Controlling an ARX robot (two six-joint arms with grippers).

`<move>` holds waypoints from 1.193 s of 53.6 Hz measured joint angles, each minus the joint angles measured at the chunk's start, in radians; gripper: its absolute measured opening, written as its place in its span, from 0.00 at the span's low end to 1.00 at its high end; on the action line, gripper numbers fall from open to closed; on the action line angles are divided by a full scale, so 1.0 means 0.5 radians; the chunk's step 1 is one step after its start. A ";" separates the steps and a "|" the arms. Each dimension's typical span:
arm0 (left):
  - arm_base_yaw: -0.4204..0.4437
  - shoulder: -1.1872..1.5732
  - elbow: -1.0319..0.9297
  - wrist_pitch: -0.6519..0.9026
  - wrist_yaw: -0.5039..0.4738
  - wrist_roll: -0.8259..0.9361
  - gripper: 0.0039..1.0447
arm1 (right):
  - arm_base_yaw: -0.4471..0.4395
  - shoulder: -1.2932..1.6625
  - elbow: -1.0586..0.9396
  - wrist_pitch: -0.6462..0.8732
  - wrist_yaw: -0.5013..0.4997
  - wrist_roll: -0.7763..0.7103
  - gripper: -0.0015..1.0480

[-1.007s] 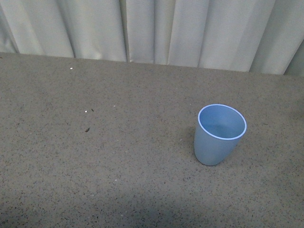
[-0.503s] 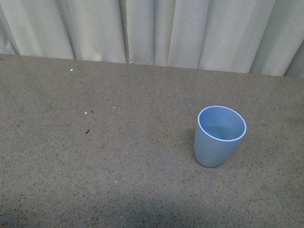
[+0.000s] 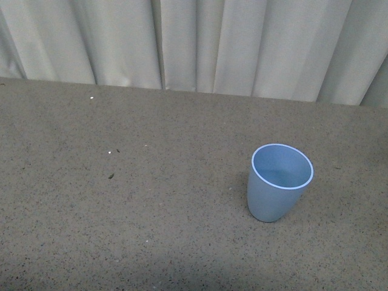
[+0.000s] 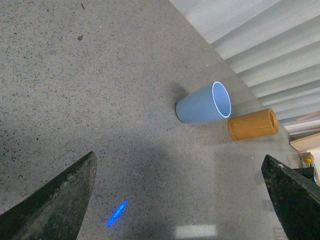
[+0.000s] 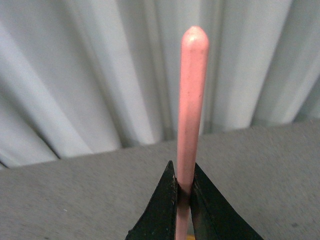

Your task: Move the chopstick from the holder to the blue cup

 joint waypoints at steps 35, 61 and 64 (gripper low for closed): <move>0.000 0.000 0.000 0.000 0.000 -0.001 0.94 | 1.233 0.512 -0.430 0.973 0.332 0.864 0.03; 0.000 0.000 0.000 0.000 0.000 0.000 0.94 | 1.178 0.575 -0.465 1.004 0.392 0.833 0.08; 0.000 0.000 0.000 0.000 0.000 0.000 0.94 | 1.189 0.575 -0.465 0.976 0.410 0.810 0.20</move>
